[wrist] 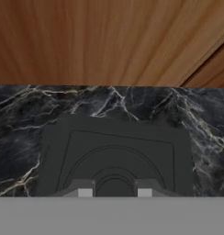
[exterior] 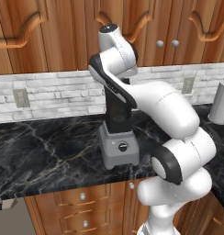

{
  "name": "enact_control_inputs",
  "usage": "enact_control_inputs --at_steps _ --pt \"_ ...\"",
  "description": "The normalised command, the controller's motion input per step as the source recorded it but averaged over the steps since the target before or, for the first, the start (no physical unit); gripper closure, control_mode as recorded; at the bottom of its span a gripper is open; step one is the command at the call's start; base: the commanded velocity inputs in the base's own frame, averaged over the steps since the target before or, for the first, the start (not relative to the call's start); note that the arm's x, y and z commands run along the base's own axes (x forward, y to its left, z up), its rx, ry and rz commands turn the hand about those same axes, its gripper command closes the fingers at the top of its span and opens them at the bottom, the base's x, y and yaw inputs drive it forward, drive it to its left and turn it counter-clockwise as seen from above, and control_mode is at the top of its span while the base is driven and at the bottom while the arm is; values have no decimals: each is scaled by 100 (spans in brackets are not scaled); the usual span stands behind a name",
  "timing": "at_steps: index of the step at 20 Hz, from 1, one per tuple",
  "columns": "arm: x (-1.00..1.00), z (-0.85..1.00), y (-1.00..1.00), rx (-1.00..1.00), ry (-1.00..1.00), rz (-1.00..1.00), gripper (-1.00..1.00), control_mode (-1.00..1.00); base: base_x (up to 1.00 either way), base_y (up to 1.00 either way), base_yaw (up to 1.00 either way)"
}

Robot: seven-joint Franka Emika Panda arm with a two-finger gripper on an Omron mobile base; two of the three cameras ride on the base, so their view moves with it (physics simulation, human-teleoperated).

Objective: Open the blender lid, put the tangerine in the blender, close the lid, and start the blender.

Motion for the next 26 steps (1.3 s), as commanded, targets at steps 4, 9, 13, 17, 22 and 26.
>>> enact_control_inputs --at_steps 4,9,13,17,22,26 --pt "14 -25 -8 0 -16 9 100 -100 0 0 0" --pt "21 -27 -1 1 -18 18 100 -100 0 0 0" --pt "4 -21 -21 0 -6 15 100 -100 0 0 0" --pt "0 -11 -13 0 0 10 100 -100 0 0 0" --pt "23 -8 -2 0 0 13 100 -100 0 0 0" --pt "20 -5 -21 0 0 15 100 -100 0 0 0"
